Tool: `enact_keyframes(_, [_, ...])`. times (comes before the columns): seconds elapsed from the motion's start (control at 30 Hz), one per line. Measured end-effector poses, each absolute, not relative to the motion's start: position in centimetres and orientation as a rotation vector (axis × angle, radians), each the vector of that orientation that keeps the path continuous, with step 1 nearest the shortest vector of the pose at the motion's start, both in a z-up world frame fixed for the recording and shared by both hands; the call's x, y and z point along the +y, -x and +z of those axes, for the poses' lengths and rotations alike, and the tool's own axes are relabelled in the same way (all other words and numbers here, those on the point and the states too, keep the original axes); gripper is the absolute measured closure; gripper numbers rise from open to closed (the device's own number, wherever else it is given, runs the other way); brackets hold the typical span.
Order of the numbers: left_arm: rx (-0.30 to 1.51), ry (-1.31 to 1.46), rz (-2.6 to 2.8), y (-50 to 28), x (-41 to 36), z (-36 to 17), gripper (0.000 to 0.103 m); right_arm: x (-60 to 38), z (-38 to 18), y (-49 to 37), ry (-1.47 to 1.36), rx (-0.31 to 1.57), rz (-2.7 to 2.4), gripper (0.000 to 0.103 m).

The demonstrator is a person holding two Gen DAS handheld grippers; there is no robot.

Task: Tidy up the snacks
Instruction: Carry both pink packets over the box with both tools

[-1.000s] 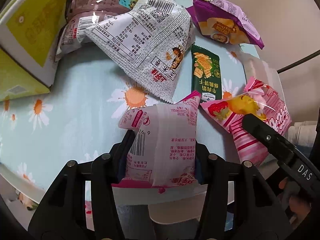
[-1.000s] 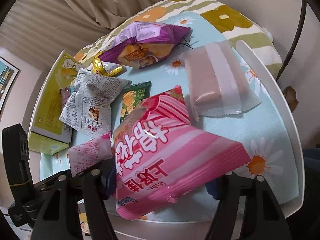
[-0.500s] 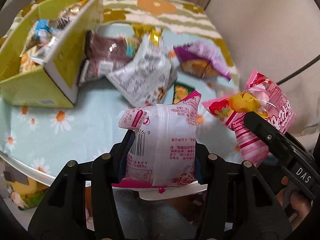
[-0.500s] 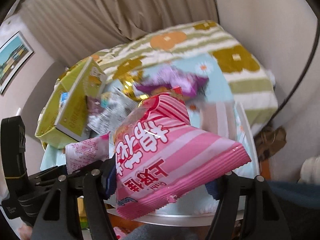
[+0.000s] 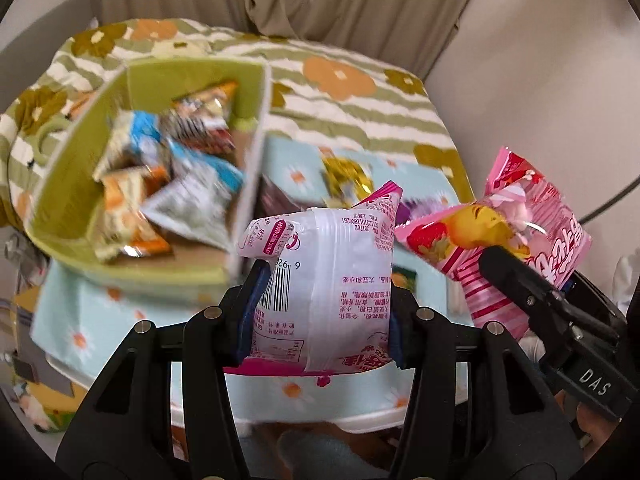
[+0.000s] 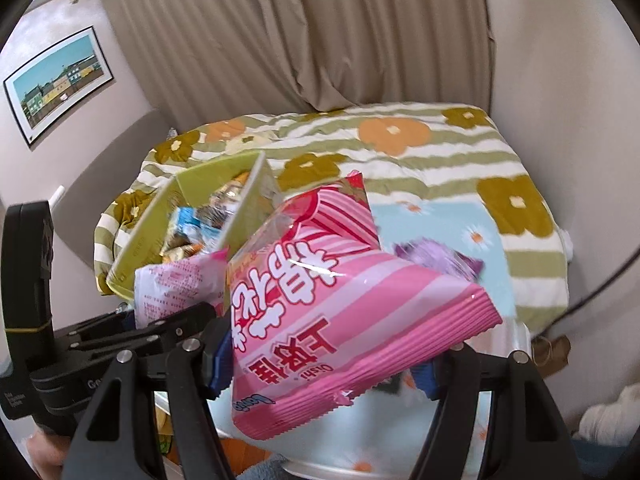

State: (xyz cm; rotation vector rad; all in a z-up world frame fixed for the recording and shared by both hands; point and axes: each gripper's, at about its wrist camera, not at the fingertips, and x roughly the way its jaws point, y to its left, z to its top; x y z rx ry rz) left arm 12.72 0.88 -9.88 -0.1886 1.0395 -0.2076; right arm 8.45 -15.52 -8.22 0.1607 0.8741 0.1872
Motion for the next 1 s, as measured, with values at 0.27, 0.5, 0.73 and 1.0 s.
enact_keyframes(0.27, [1.017,0.200,-0.166,-19.9,9.2,-8.3,0.056,-8.1,-6.6,-14.5,-0.136,0.851,0.236,0.038])
enact_keyframes(0.5, [1.068,0.190,-0.133,-27.9,16.2,-9.8,0.056,-2.1,-6.6,-20.0,-0.133,0.860,0.254,0.038])
enact_keyframes(0.73, [1.143,0.178,-0.160,-33.8,19.6,-13.2,0.056,1.3,-8.4,-24.1,-0.147,0.916,0.226,0.038])
enact_keyframes(1.0, [1.135,0.143,-0.152,-33.5,21.1,-14.1,0.001,1.8,-9.7,-25.7,-0.166,0.958,0.175,0.038])
